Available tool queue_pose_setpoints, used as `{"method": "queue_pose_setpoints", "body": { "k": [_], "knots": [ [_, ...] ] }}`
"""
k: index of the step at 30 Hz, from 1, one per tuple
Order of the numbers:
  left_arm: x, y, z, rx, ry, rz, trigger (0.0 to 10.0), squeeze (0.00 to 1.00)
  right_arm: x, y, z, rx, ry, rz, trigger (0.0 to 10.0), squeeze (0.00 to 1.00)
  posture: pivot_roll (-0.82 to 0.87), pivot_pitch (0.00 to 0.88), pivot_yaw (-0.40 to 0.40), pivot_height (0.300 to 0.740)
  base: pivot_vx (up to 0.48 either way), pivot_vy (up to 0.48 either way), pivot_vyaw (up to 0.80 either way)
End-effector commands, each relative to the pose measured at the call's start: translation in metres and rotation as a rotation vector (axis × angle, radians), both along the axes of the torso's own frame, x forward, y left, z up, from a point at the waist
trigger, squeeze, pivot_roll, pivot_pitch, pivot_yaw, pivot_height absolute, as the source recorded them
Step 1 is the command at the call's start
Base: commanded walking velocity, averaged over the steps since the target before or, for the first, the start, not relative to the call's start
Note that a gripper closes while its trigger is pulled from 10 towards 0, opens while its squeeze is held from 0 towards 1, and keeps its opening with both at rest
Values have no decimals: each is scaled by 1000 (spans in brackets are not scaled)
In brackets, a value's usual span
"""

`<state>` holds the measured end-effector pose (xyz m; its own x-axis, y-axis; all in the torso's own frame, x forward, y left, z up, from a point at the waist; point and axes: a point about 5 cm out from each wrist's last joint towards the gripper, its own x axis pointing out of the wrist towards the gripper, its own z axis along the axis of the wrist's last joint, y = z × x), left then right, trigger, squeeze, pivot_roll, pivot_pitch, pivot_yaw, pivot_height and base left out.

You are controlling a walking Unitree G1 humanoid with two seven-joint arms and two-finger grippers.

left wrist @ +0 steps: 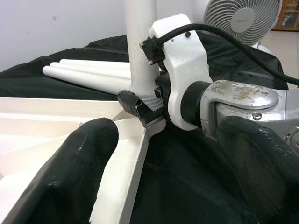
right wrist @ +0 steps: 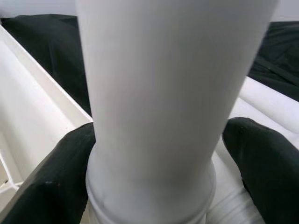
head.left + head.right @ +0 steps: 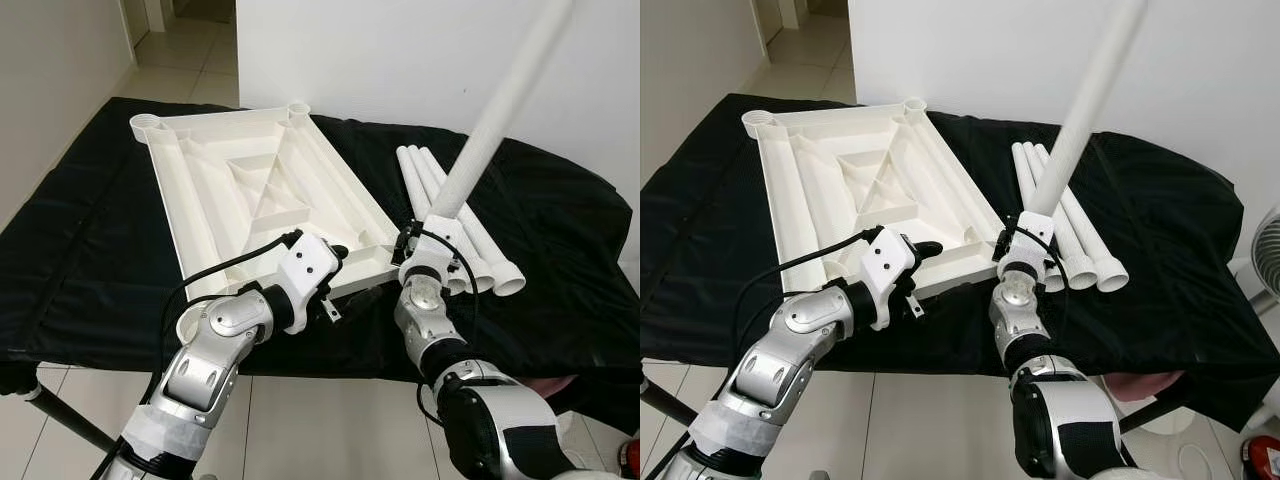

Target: Building children table

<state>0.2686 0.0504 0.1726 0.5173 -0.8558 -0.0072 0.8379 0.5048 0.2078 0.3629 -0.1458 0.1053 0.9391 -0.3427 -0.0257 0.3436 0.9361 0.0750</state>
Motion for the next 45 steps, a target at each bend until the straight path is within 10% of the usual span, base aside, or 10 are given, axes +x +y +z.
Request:
{"method": "queue_pose_setpoints", "body": {
  "k": [1, 2, 3, 7, 8, 44, 45],
  "knots": [
    [0, -2, -2, -2, -3, 18, 10000, 0, -4, -10, -10, 8, 39, -25, 10000, 1000, -11, 0, -85, 740, 0, 0, 0],
    [0, -2, -2, -2, -3, 18, 10000, 0, -4, -10, -10, 8, 39, -25, 10000, 1000, -11, 0, -85, 740, 0, 0, 0],
    [0, -3, -2, -3, -3, 18, 10000, 0, -3, -10, -6, 3, 13, 3, 10000, 325, -11, 0, -84, 740, 0, 0, 0],
    [0, -3, -1, -3, -3, 17, 10000, 0, -1, -10, -2, -3, -16, 36, 10000, 325, -11, 0, -84, 740, 0, 0, 0],
    [0, -3, -2, -4, -2, 17, 10000, 0, 1, -13, 2, -11, -30, 67, 10000, 0, -13, 0, -84, 740, 0, 0, 0],
    [3, -2, 2, -9, -15, 23, 10000, 0, 11, -46, 35, -227, -26, 788, 10000, 0, -25, 0, -73, 740, 0, 0, 0],
    [3, -2, 3, -9, -16, 23, 10000, 0, 10, -48, 34, -232, -21, 794, 8824, 0, -25, 0, -73, 740, 0, 0, 0]
  ]
}}
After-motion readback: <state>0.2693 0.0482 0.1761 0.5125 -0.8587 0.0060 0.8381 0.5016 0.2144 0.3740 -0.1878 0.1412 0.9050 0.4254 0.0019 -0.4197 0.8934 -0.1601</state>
